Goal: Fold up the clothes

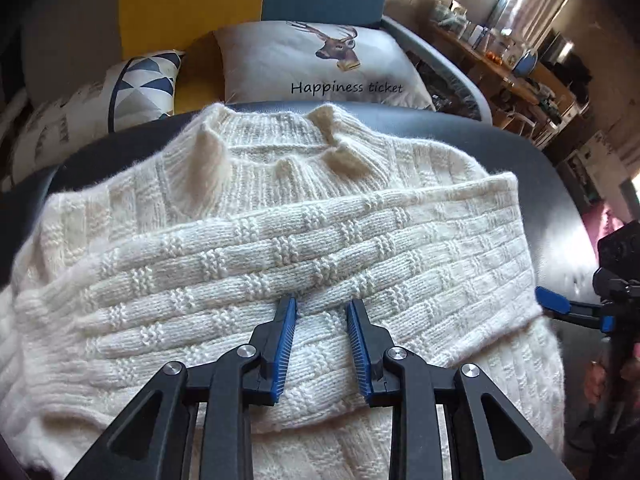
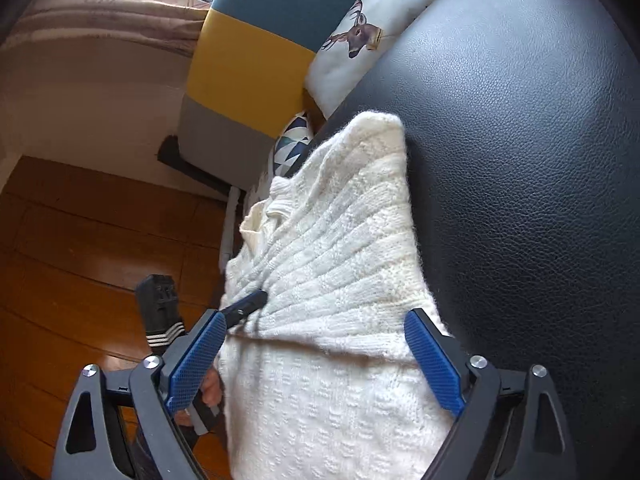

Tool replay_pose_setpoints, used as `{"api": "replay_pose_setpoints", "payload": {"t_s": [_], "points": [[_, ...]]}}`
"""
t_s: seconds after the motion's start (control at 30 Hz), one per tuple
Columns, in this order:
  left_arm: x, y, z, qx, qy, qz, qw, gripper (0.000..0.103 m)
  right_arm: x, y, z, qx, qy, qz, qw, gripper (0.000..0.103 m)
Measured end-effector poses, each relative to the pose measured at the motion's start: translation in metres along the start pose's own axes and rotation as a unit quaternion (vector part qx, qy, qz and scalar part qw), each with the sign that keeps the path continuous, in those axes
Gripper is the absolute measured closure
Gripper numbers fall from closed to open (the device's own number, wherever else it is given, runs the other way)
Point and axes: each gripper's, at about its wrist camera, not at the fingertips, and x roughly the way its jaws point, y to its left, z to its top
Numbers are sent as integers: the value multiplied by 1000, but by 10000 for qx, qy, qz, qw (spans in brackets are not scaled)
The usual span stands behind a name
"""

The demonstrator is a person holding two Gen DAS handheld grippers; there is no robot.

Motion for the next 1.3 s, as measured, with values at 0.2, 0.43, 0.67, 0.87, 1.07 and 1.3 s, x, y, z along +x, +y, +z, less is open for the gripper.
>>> {"api": "replay_pose_setpoints", "payload": {"t_s": [0.2, 0.43, 0.67, 0.87, 1.07, 1.3], "points": [[-39, 29, -23, -1109, -582, -904, 9880, 68, -4, 50, -31, -768, -99, -308, 9965, 11], [-114, 129, -124, -2689, -1021, -1416, 9472, 57, 55, 94, -96, -1403, 596, -577, 9866, 11], [-219, 309, -256, -4774, -1985, -421, 8549, 57, 93, 108, -121, -1605, 480, -1231, 9781, 11], [-287, 418, -335, -5839, -2649, 280, 7669, 57, 103, 113, -119, -1459, 417, -1435, 9779, 6], [-276, 465, -345, -6381, -2656, 103, 7226, 54, 110, 120, -123, -1632, 455, -1738, 9701, 6], [-262, 471, -324, -6520, -2577, 90, 7130, 50, 111, 119, -122, -1550, 414, -1719, 9720, 5]]}}
